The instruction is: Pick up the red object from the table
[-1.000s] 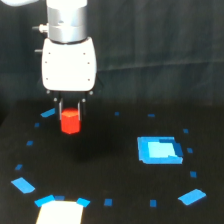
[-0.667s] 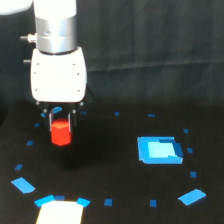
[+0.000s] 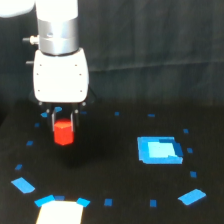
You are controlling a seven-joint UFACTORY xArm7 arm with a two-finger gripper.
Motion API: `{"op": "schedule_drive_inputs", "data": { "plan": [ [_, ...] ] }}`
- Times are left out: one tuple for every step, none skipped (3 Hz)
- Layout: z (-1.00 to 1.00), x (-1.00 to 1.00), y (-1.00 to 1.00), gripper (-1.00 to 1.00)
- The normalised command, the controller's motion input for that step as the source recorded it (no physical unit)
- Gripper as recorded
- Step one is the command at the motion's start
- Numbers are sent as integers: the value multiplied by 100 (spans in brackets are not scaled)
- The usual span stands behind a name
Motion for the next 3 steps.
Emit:
{"op": "schedule_drive_inputs", "data": {
  "plan": [
    [100,47,100,-81],
    [-60,-75,-80,-100],
    [-88,-100,-100,-100]
  ]
}}
